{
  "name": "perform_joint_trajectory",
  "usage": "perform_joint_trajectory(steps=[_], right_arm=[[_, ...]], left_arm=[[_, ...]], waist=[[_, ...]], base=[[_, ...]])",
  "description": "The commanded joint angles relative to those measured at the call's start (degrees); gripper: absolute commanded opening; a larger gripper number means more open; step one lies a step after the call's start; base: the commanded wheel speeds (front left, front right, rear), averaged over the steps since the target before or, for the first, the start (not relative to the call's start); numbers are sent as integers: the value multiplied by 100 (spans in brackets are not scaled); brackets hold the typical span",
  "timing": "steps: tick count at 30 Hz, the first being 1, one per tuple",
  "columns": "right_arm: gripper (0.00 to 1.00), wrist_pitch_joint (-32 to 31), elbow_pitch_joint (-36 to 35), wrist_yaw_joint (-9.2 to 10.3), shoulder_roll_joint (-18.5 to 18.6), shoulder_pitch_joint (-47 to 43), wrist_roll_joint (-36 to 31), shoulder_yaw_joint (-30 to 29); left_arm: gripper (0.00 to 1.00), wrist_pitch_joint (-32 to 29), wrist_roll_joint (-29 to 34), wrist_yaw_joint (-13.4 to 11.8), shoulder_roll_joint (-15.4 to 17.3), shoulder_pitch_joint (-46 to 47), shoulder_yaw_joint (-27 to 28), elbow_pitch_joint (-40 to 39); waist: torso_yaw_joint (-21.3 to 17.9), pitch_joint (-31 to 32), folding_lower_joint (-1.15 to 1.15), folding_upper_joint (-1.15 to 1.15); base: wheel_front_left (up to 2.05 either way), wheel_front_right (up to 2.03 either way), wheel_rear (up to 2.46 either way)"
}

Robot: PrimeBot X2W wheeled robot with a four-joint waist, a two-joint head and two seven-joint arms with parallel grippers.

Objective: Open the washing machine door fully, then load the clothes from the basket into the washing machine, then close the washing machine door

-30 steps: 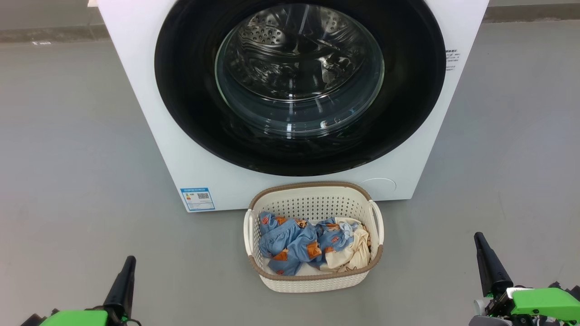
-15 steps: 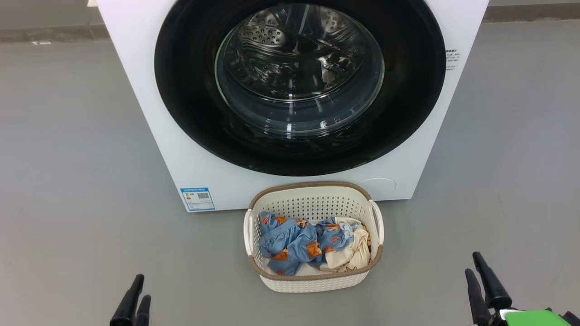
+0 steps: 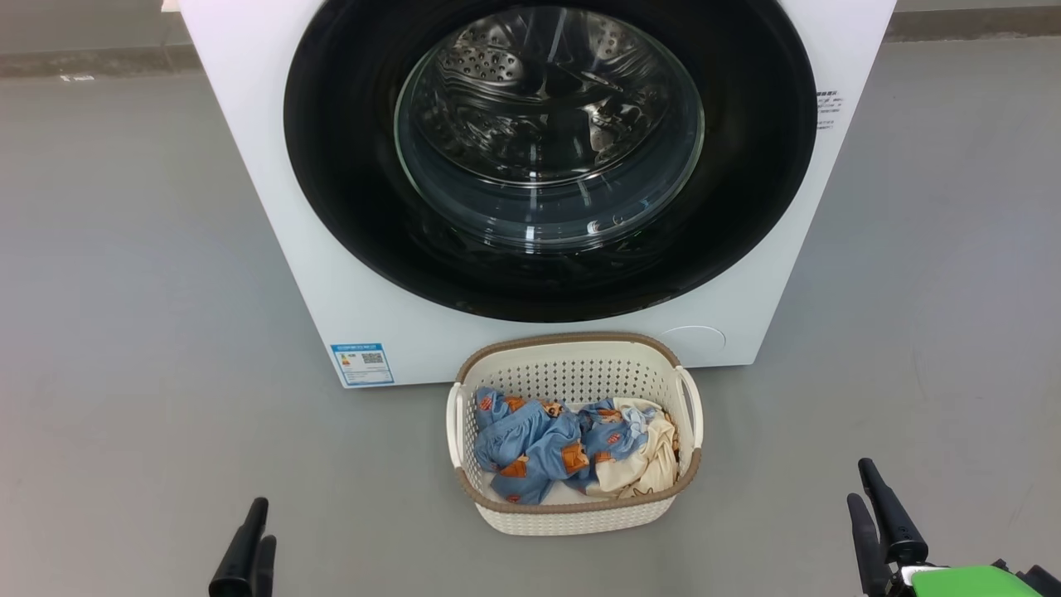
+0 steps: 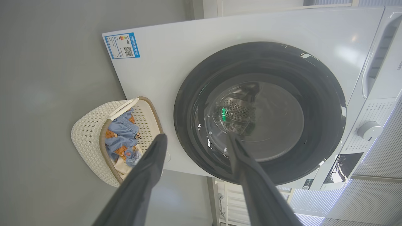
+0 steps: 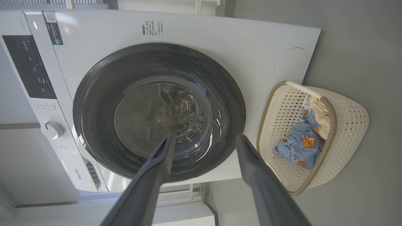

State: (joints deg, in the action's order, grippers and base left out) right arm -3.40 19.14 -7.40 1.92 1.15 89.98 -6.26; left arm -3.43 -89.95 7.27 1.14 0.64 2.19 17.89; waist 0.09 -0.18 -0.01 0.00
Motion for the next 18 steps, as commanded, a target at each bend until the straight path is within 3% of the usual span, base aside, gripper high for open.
perform_joint_trajectory(steps=[1, 18], right_arm=[[100, 66, -149, -1, 82, 151, -112, 61], [100, 335, -178, -3, 222, 195, -983, 279]], left_arm=[[100, 57, 129, 6, 131, 185, 7, -193], [100, 328, 1138, 9, 214, 191, -175, -386]], waist=[[3, -1, 1, 0], [20, 2, 1, 0]], base=[[0, 0, 0], [0, 0, 0]])
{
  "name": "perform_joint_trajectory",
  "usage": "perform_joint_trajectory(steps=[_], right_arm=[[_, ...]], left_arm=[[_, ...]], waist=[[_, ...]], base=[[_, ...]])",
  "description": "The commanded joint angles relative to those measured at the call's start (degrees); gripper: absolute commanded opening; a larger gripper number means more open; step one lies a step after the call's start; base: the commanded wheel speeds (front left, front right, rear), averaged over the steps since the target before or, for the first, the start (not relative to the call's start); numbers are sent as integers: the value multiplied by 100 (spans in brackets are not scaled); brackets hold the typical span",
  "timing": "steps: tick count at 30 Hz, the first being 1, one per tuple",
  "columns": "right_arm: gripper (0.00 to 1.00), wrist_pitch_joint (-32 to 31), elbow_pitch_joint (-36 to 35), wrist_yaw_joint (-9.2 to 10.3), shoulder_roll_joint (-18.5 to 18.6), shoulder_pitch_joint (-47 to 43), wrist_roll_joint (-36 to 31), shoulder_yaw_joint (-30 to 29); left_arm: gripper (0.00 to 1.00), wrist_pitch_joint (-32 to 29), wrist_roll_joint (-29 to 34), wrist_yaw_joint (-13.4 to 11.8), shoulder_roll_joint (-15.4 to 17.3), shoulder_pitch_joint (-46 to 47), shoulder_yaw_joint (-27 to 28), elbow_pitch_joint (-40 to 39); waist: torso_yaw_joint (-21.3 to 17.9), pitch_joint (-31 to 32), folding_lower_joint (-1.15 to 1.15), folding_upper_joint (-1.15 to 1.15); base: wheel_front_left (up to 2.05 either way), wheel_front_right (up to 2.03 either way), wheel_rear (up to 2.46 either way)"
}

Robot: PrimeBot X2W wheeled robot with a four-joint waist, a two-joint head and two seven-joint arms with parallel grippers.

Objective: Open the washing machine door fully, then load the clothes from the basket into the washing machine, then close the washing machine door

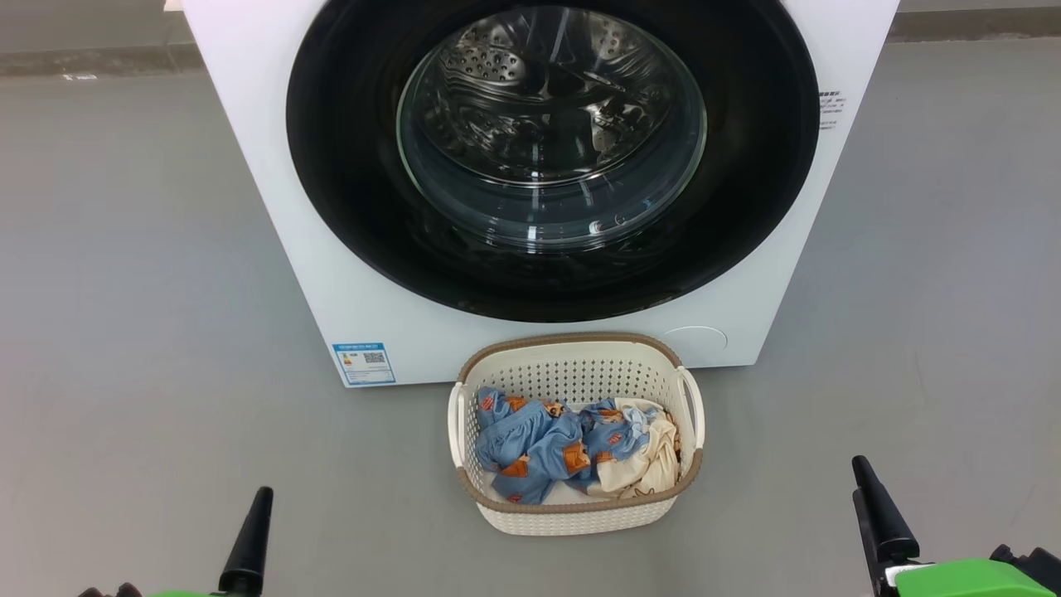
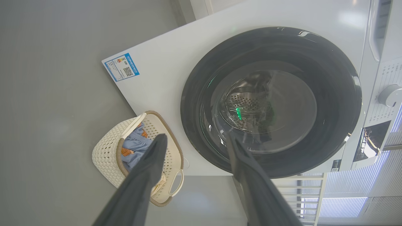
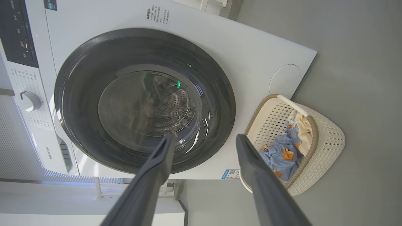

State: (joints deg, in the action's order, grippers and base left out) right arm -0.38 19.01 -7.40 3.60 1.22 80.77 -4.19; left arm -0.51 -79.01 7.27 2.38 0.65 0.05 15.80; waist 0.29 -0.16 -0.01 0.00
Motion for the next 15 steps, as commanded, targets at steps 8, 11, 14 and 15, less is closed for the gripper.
perform_joint_trajectory(steps=[8, 11, 14, 15], right_arm=[[100, 167, -162, -3, 134, 201, -591, 212], [100, 217, -152, -3, 166, 208, -815, 254], [100, 267, -140, -4, 202, 214, -1065, 306], [100, 284, -137, -4, 216, 216, -1155, 333]], left_arm=[[100, 171, 649, 10, 108, 188, -37, -216], [100, 221, 868, 10, 118, 187, -66, -216], [100, 272, 1100, 11, 125, 190, -91, -206], [100, 289, 1161, 11, 124, 192, -103, -201]], waist=[[7, -1, 1, 0], [10, -2, 1, 0], [14, -4, 1, 0], [15, -4, 1, 0]], base=[[0, 0, 0], [0, 0, 0], [0, 0, 0], [0, 0, 0]])
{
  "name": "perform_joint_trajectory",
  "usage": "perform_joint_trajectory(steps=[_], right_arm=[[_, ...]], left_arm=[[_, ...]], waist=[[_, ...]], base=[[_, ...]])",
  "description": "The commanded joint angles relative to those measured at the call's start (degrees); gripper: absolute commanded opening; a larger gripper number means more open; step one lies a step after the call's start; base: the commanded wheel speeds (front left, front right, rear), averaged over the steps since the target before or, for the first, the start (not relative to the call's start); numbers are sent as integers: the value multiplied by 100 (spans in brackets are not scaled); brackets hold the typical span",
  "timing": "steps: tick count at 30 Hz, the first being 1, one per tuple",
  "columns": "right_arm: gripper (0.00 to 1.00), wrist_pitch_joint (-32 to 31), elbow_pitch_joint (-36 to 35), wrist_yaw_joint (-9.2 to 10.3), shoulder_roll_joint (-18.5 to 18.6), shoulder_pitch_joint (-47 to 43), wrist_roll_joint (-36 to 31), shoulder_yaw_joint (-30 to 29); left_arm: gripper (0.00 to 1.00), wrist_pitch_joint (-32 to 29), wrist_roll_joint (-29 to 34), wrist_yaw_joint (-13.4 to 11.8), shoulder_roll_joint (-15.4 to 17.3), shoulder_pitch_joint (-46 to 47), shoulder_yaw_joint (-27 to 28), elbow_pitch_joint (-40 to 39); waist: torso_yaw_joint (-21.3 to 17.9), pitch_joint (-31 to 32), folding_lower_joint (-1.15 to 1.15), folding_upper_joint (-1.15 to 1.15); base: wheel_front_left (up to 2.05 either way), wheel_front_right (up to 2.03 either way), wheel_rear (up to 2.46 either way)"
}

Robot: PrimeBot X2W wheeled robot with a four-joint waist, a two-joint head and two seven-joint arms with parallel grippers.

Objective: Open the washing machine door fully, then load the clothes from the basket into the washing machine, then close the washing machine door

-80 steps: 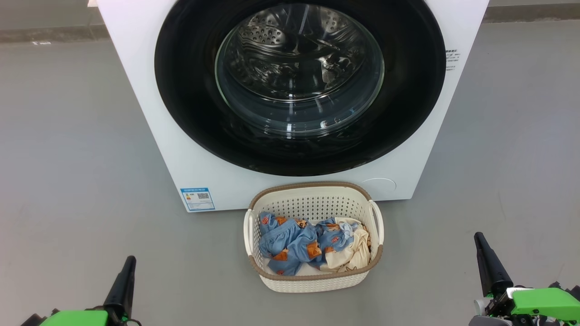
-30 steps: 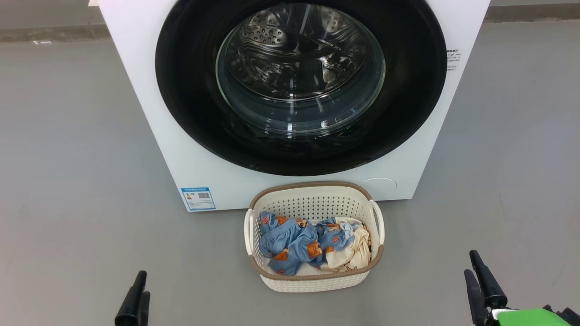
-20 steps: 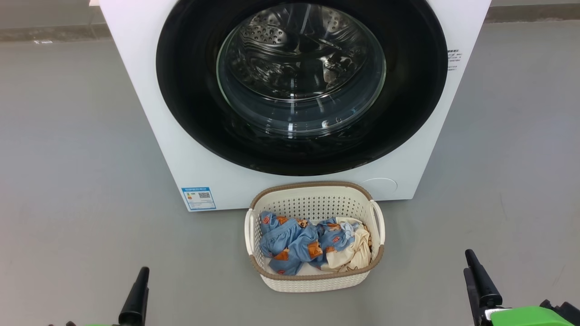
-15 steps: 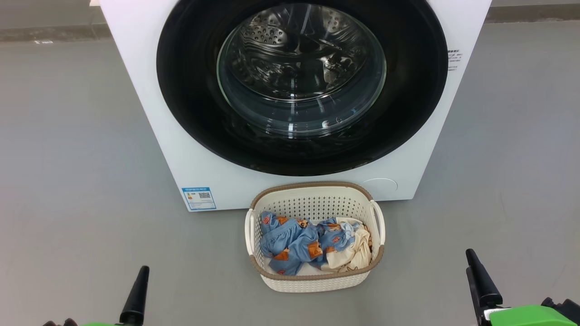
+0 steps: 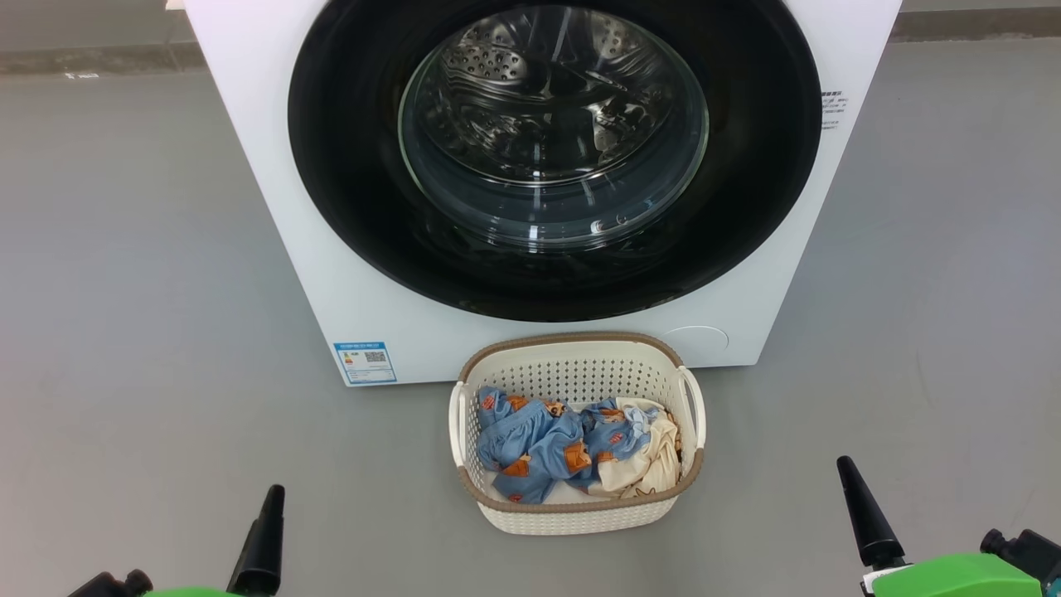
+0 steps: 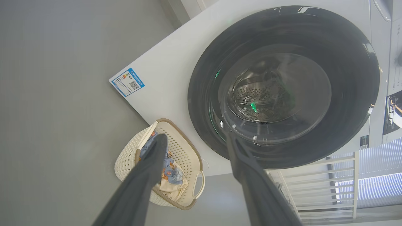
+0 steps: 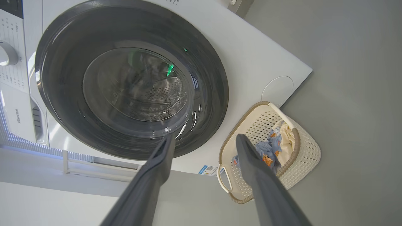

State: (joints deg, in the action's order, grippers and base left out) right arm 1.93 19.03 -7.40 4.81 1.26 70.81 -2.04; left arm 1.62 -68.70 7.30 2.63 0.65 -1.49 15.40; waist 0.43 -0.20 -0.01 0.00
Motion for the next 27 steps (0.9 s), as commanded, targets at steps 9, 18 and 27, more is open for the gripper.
perform_joint_trajectory(steps=[9, 18, 27], right_arm=[[100, 204, -118, -4, 160, 222, -845, 239], [100, 371, -86, -5, 253, 206, -1732, 334], [100, 505, -65, -6, 305, 205, -2362, 380]], left_arm=[[100, 228, 710, 9, 137, 204, -60, -196], [100, 396, 1483, 10, 177, 215, -142, -232], [100, 531, 2106, 12, 187, 219, -186, -242]], waist=[[0, -5, 0, 0], [4, -20, 1, 0], [-2, -29, 1, 0]], base=[[0, 0, 0], [0, 0, 0], [0, 0, 0]])
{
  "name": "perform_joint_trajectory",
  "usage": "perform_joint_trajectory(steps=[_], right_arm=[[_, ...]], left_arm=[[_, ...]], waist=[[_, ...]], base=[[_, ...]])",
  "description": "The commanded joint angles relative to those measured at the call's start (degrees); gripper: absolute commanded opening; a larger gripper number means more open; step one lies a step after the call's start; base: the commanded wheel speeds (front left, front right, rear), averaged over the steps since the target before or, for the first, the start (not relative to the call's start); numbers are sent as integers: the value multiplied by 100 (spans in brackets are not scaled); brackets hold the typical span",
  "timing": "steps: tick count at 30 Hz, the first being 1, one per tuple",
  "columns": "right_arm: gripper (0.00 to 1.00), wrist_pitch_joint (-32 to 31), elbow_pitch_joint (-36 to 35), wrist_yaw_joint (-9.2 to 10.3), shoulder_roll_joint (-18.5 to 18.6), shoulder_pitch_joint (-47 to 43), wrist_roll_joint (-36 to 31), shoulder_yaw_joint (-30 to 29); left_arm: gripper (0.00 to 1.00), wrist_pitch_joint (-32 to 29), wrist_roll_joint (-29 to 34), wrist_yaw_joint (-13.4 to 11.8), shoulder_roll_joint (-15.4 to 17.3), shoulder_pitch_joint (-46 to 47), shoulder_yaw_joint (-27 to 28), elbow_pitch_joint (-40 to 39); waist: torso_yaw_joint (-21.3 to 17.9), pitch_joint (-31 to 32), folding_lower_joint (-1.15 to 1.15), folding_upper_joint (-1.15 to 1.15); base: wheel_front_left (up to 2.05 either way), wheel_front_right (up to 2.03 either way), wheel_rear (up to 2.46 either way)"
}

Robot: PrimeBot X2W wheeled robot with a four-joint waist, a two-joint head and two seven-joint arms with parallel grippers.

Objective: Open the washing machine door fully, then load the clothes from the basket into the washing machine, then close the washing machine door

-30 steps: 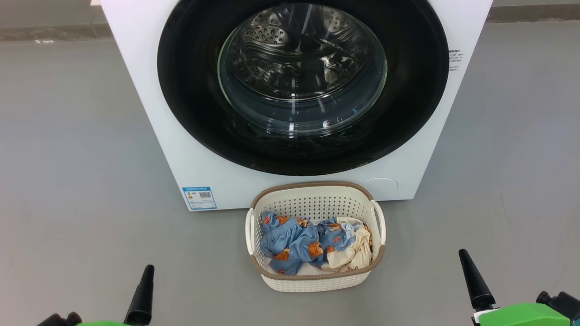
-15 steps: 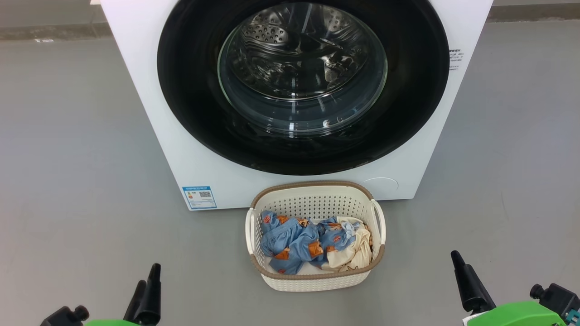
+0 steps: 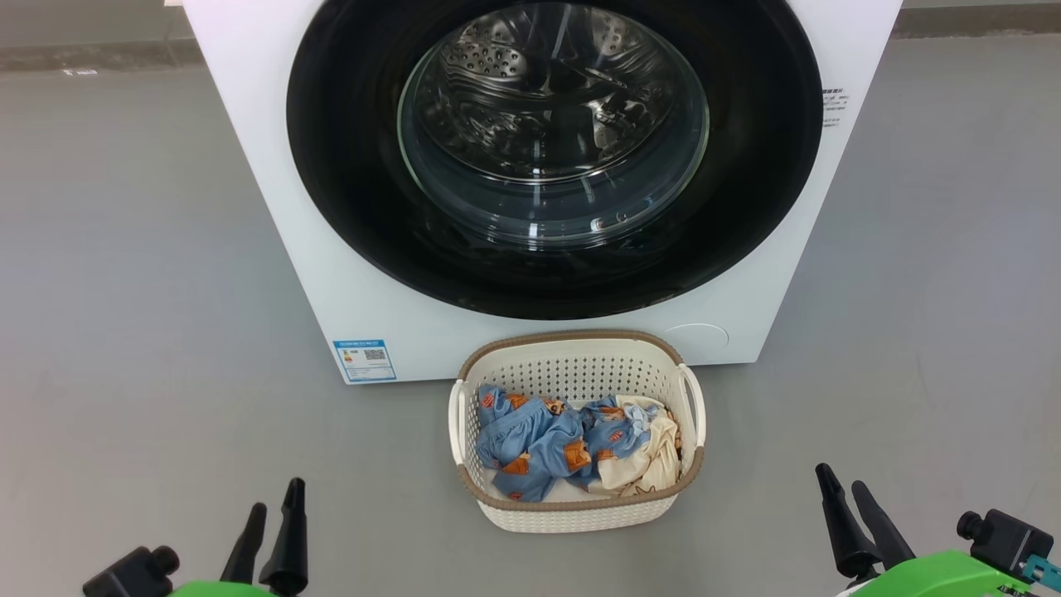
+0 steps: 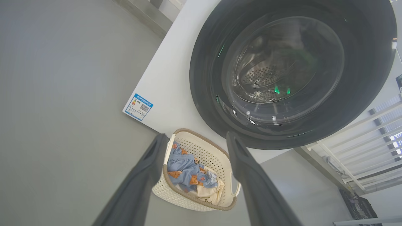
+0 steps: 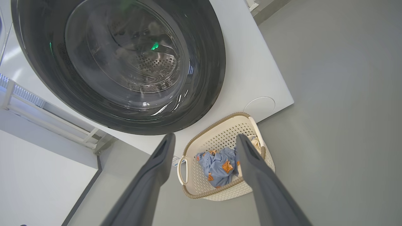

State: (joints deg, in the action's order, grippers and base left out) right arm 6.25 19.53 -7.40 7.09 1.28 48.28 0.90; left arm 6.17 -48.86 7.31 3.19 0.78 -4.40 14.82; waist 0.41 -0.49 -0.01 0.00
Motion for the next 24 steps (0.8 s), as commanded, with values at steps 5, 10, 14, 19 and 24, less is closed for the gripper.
perform_joint_trajectory(steps=[5, 10, 14, 19, 24], right_arm=[[100, 158, -115, -6, 91, 202, -465, 104], [100, 241, -117, -6, 119, 185, -833, 126], [100, 309, -118, -7, 134, 174, -1112, 147], [100, 392, -121, -7, 159, 169, -1439, 175], [100, 476, -120, -7, 180, 160, -1736, 184]], left_arm=[[100, 160, 499, 11, 145, 215, 55, -198], [100, 245, 824, 12, 150, 223, 7, -231], [100, 312, 1086, 13, 162, 223, -20, -247], [100, 397, 1416, 13, 179, 225, -57, -264], [100, 481, 1697, 14, 184, 232, -100, -280]], waist=[[2, -3, 1, 0], [9, -7, 1, 0], [9, -10, 1, 0], [5, -15, 1, 0], [6, -22, 1, 0]], base=[[0, 0, 0], [0, 0, 0], [0, 0, 0], [0, 0, 0], [0, 0, 0]])
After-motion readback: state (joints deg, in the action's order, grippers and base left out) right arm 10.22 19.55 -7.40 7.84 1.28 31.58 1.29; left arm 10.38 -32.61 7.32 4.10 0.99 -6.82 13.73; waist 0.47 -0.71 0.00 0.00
